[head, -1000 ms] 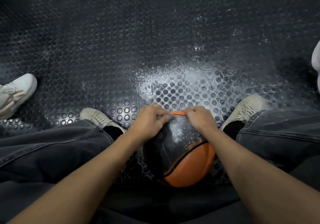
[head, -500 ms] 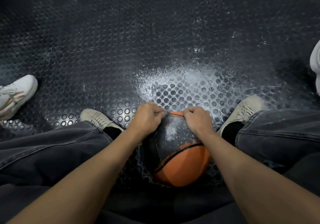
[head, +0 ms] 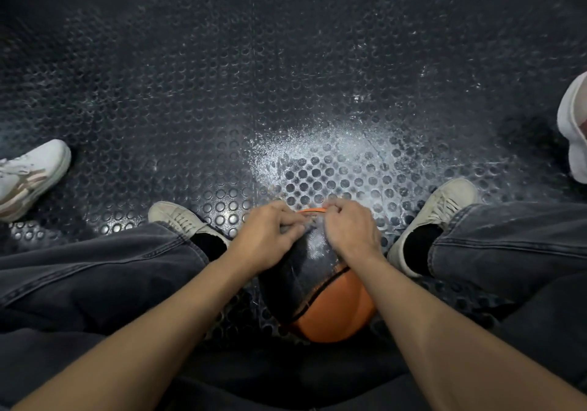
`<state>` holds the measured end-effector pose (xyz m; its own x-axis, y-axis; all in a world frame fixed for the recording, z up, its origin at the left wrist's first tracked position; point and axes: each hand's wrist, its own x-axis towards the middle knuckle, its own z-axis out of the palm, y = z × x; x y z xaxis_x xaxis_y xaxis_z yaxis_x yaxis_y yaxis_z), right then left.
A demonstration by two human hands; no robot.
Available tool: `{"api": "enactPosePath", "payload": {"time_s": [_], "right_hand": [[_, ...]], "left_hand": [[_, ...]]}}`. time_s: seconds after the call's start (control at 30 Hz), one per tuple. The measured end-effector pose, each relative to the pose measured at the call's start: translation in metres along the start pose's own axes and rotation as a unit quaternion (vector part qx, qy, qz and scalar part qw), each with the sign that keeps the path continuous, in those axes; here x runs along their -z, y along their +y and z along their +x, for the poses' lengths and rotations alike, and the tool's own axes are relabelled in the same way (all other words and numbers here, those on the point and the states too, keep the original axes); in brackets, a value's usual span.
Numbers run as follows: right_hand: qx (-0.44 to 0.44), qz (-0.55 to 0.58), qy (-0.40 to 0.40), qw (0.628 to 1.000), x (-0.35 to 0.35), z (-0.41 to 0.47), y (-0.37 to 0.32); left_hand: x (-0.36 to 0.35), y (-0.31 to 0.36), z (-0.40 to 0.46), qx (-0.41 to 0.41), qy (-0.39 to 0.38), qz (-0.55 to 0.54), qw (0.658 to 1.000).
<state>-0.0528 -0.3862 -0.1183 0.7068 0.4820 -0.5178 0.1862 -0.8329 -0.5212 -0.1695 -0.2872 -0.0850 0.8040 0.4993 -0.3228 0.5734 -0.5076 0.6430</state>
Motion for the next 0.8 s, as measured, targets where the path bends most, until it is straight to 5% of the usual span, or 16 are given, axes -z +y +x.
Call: {"api": "enactPosePath", "payload": {"time_s": [0.1,0.23,0.4,0.57,0.73,0.8], "right_hand": [[0.011,0.007,-0.023,1.0,0.004,0.003,0.005],[0.022,-0.007,-0.014,1.0,-0.001,-0.001,0.002],[0.009,0.006,-0.032,0.999,0.002,0.007,0.005],[0.019,0.0,-0.025,1.0,-0.001,0.008,0.002],[0.018,0.001,-0.014,1.0,-0.002,0.014,0.007],[0.03,-0.012,-0.025,0.999,-0.003,0.016,0.005]], "left_hand": [[-0.004,-0.003,0.0,0.002,0.006,-0.006,1.0],[-0.011,-0.007,0.03,0.114,0.025,0.014,0.993],[-0.013,0.006,-0.022,0.002,0.044,-0.01,0.999],[-0.01,-0.007,0.02,0.122,0.06,0.005,0.991],[-0.012,0.004,-0.023,0.022,0.036,-0.002,0.999],[-0.01,0.0,-0.018,0.04,0.049,-0.011,0.998]]}}
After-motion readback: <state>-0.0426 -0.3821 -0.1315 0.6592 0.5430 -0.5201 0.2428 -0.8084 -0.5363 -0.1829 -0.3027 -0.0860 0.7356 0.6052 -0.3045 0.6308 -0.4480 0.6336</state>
